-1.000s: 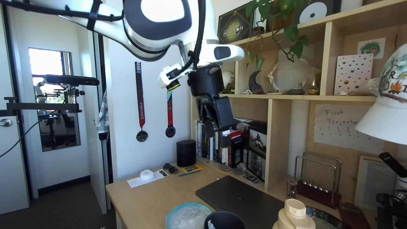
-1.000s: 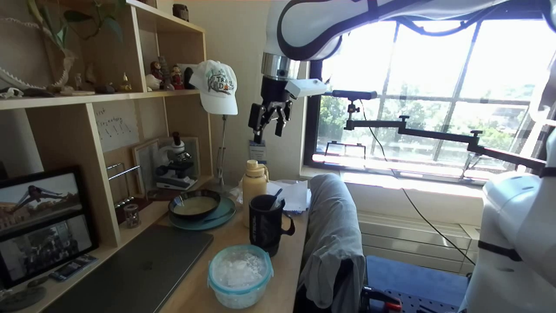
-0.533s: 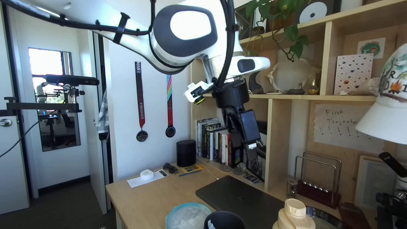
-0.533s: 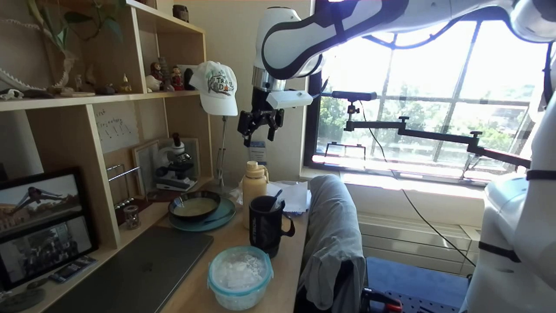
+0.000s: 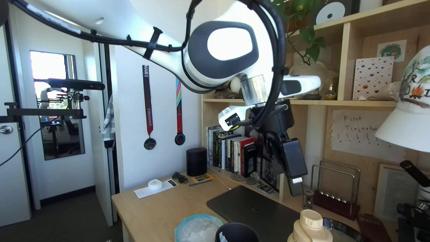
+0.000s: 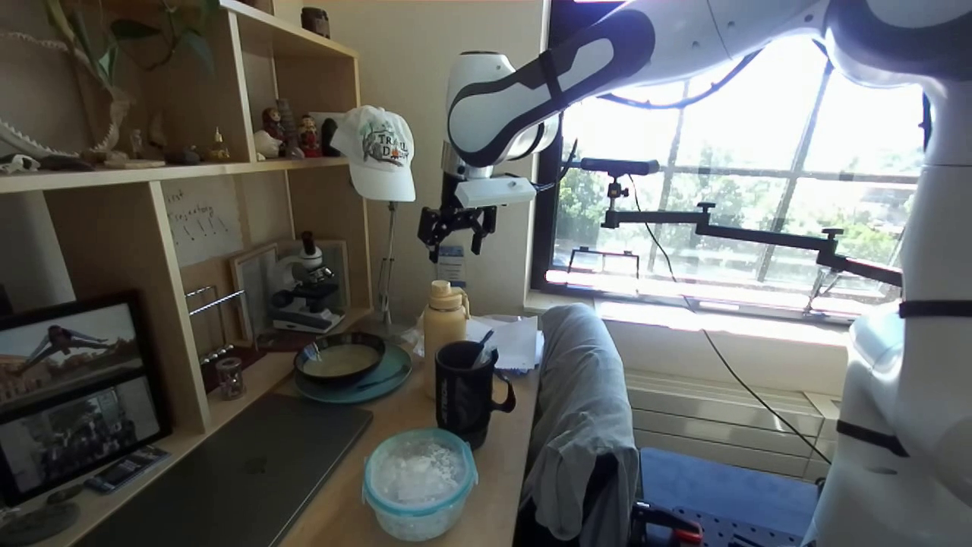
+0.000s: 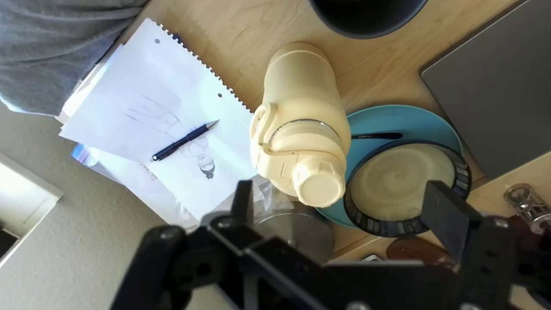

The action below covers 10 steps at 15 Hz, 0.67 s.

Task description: Move the bottle to the left side of the desk

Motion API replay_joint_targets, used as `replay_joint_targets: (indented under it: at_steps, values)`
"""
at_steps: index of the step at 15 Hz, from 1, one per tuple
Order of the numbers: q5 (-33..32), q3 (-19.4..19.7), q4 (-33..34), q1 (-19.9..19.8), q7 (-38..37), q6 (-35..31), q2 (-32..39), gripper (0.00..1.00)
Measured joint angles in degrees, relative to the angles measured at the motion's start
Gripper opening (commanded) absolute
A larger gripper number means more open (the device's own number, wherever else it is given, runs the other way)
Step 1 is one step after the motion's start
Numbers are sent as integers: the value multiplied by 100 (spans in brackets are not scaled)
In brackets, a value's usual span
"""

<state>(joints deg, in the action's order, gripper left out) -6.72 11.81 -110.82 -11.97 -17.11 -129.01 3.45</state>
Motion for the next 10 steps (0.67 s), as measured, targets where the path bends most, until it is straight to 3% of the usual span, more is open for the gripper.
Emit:
replay_joint_targets:
  at_steps: [10]
  values:
    - [389,168,326,-98,-109,-592,795,100]
